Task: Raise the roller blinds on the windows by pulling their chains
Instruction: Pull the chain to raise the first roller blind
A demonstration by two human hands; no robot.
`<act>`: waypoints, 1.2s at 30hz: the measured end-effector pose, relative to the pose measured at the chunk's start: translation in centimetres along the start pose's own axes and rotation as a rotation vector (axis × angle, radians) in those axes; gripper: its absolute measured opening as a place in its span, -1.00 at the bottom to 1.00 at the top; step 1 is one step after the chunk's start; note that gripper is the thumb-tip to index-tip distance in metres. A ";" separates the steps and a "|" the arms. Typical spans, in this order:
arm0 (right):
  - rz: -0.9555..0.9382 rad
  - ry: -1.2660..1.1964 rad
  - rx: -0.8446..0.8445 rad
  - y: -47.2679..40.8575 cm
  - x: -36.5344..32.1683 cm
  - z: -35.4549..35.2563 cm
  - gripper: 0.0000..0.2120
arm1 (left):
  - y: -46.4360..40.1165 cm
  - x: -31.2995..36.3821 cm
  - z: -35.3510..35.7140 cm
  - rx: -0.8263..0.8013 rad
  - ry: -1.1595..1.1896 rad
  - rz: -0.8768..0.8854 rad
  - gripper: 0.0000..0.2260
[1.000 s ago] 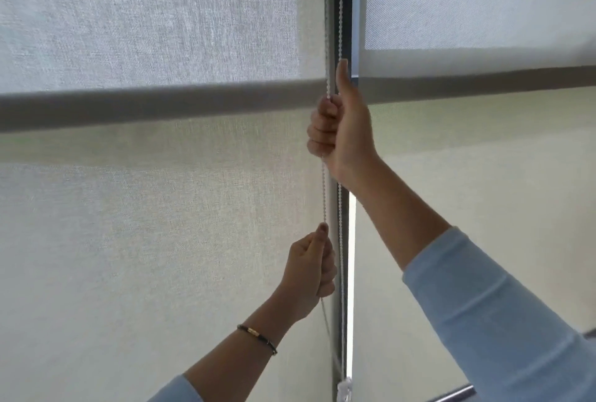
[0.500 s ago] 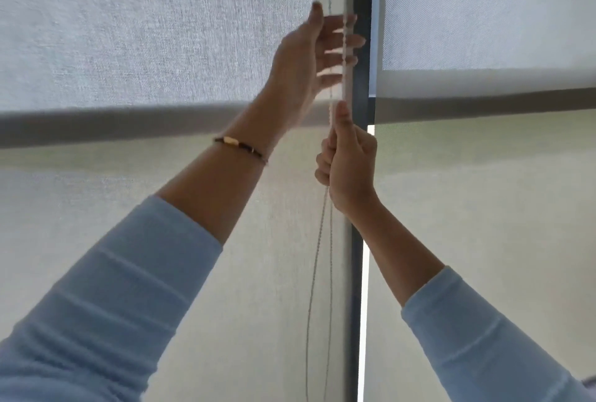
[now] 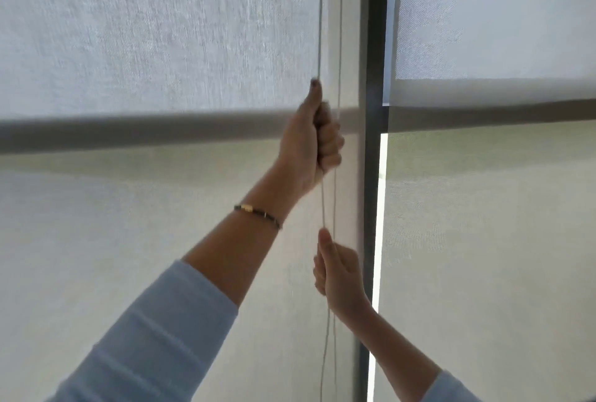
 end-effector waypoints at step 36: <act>-0.214 -0.184 0.217 4.6 -9.9 24.1 -0.50 | 22.4 6.0 -26.2 0.145 -0.395 -0.190 -0.50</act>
Point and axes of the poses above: each hand's wrist, its own y-axis away from the middle knuckle, its own z-axis out of the palm, x = y × z, the point moved 8 cm from there along -y, towards the middle knuckle, and after that the axes turned 4 degrees about x, right-handed, at the moved point
